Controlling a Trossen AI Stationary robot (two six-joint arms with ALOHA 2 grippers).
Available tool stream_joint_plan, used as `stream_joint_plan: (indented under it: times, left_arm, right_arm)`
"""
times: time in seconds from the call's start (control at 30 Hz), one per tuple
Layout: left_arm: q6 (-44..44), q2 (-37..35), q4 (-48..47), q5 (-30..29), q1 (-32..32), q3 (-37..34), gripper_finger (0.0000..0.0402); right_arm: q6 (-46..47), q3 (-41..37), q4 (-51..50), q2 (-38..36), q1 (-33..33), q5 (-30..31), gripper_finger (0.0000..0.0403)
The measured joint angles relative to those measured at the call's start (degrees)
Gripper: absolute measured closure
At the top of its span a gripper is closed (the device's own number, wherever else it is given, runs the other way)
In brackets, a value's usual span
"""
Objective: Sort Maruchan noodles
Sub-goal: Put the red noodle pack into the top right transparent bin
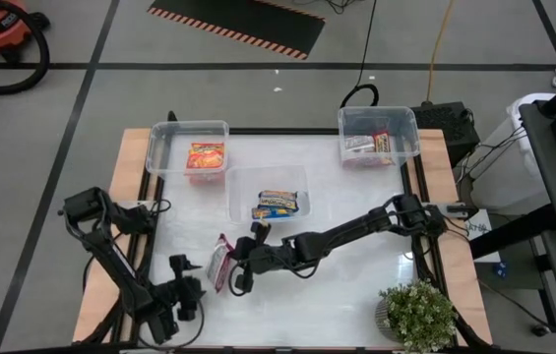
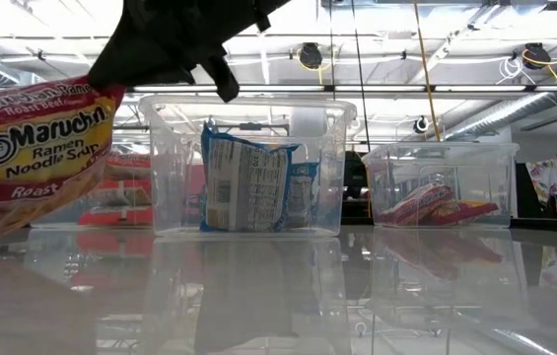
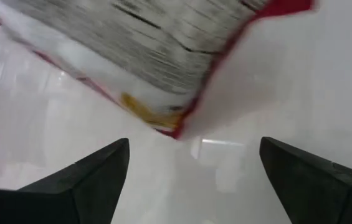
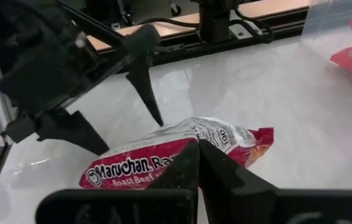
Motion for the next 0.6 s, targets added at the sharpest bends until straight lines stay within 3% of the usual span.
stream_joint_plan:
  times: [0.1, 0.3, 0.6]
  left_arm:
    - [-1.27, -1.0, -0.34, -1.02, 1.03, 0.12, 0.0037]
    - [2.2, -0.64, 5.23, -8.86, 2.83, 0.0, 0.0036]
    - [-2.32, -0.59, 0.77, -13.39, 7.13, -0.06, 0.0036]
  right_arm:
    - [0.7, 0.0, -0.04, 0.02, -0.6, 0.05, 0.0403]
    - [1.06, 0.0, -0.03, 0.04, -1.82, 0.05, 0.0403]
    - [3.12, -1.58, -0.79, 0.09, -2.27, -0.87, 0.0403]
